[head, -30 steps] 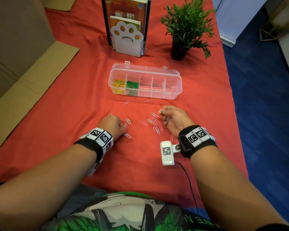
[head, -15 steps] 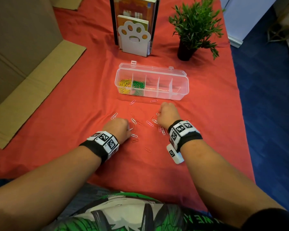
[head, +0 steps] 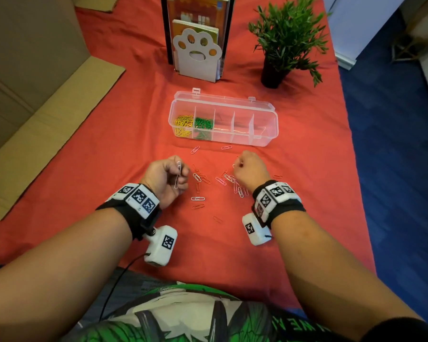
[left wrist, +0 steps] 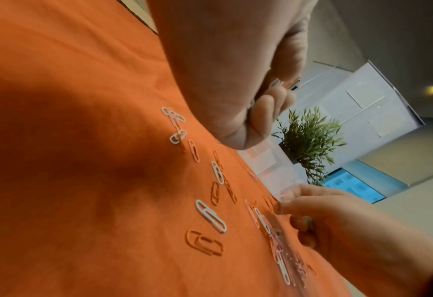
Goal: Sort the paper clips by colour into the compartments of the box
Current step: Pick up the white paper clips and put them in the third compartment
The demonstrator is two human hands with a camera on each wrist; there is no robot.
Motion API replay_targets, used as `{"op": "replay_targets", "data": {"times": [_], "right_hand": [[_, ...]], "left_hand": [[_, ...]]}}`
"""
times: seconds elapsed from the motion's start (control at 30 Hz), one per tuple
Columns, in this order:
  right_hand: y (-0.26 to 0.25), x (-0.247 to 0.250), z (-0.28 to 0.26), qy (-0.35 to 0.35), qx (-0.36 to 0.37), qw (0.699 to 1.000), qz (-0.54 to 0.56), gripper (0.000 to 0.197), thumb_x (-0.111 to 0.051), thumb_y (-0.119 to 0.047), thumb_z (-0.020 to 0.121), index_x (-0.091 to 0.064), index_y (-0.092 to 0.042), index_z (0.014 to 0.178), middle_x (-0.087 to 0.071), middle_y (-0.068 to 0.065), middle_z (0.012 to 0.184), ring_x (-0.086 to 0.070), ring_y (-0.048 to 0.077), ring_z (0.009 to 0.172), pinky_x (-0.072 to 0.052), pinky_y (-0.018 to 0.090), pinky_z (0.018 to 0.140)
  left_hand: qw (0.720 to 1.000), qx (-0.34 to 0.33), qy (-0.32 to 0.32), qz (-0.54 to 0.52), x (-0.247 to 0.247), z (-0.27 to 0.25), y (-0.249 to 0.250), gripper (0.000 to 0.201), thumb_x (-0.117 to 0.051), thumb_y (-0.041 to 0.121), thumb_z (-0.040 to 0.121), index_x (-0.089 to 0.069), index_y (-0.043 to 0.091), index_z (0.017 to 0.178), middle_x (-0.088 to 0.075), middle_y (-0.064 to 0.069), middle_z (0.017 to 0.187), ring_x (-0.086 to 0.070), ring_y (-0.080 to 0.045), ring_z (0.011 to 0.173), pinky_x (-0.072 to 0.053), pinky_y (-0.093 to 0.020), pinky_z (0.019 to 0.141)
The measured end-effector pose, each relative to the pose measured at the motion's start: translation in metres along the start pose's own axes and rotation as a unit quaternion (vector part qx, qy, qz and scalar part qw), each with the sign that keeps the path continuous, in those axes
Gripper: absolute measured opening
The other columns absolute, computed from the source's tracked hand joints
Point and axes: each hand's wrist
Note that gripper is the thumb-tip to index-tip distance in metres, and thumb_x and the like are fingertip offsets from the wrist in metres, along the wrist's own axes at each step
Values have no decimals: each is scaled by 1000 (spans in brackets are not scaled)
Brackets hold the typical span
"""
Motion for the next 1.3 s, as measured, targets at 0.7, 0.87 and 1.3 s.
{"op": "replay_targets", "data": {"times": [0.7,0.87,1.3], "right_hand": [[21,-19,-57,-10,21,970,-242,33,-49,-8,83,-48,-2,115,-50,17,115,-53,33,106,-49,41,88],[20,-22,-59,-3,52,953,-297,33,-36,-2,84,-47,-1,115,-50,17,114,-53,34,103,-49,42,83],[16,11,-39,-85,-139,796,583,30,-37,9,86,-55,-14,90,-48,2,65,-38,7,47,-30,18,43]], "left_hand": [[634,-184,64,748,0,31,-18,23,-64,29,81,-68,22,103,-63,-9,104,-60,-28,96,-45,-30,84],[621,-193,69,756,4,32,-21,16,-61,28,84,-66,14,90,-62,-13,101,-59,-31,93,-44,-33,81],[983,17,-10,181,-15,24,-7,25,-37,2,95,-52,22,88,-46,1,67,-44,-1,43,-34,-12,40]]}}
Point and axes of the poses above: each hand's wrist, its own z-axis towards the middle knuckle, its own x-axis out of the back of the hand, y = z × x
